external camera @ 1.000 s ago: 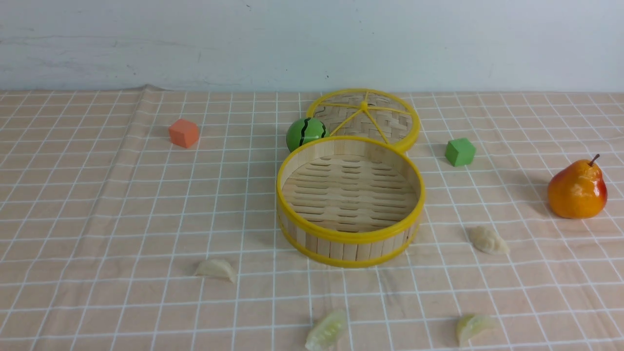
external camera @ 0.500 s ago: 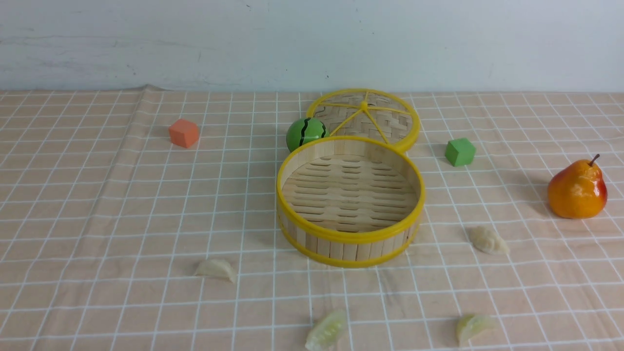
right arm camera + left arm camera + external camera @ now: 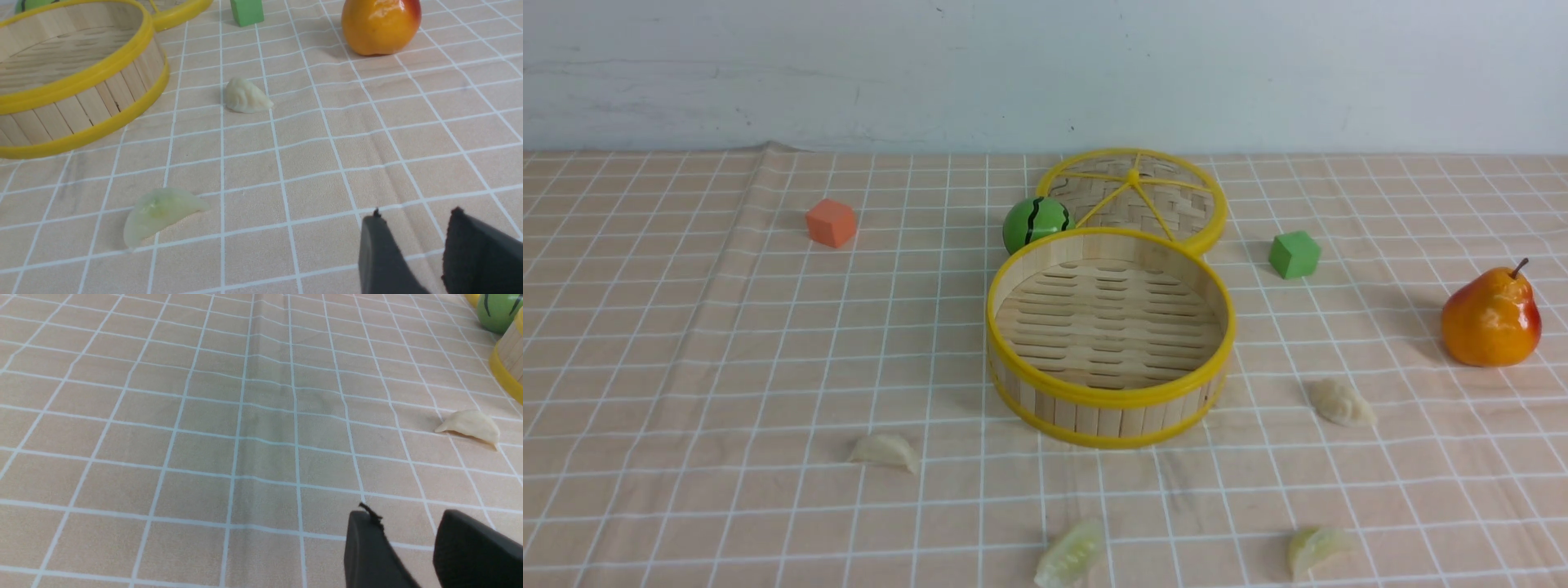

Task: Put the dumplings into the steamer on the table with the brown tablecloth.
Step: 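Reach for and grasp a dumpling on the table with the left gripper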

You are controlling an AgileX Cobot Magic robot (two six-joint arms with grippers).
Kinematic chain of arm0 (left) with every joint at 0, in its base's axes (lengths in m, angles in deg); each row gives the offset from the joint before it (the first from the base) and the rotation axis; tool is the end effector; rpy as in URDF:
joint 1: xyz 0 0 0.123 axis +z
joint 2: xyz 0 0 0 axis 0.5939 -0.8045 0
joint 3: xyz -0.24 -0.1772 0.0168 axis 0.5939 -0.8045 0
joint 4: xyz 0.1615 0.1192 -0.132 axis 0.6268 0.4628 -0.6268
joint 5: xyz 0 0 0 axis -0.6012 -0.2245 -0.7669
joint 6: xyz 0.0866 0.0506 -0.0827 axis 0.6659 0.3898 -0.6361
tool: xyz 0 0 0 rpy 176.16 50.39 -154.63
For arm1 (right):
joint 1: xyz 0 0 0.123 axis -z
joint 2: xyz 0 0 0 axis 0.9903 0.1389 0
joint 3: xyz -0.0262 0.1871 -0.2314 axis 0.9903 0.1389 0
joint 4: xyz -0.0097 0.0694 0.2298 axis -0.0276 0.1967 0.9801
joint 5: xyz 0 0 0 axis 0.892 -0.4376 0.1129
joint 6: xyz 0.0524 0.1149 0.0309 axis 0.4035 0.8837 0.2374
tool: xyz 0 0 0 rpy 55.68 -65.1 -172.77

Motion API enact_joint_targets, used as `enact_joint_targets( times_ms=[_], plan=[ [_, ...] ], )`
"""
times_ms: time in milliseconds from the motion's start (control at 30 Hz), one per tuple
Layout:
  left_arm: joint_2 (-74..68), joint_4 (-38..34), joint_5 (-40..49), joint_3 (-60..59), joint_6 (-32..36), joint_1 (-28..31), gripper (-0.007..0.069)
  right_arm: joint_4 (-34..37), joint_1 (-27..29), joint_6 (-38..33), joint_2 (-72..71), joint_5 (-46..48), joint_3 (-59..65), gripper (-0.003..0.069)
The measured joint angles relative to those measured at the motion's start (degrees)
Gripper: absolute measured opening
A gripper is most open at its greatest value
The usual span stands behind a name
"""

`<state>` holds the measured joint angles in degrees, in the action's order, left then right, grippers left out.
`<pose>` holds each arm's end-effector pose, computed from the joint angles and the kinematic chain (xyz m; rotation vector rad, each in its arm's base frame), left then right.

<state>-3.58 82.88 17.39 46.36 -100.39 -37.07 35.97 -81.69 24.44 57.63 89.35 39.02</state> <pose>0.0638 0.0019 0.1572 -0.1798 1.8811 -0.1164 0.0635 0.0008 0.1618 0.1857 1.8752 0.1402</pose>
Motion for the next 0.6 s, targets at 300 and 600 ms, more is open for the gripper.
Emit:
enact_joint_targets(
  times_ms=[300,600],
  plan=[
    [0.0,5.0,-1.0,0.0,-0.8,0.0,0.0238,0.0,0.0,0.0,0.0,0.0,0.0,0.0239],
    [0.0,-36.2,-14.6,-0.1,-31.5,0.0,0.0238,29.2,0.0,17.6,0.0,0.3,0.4,0.0239]
  ],
)
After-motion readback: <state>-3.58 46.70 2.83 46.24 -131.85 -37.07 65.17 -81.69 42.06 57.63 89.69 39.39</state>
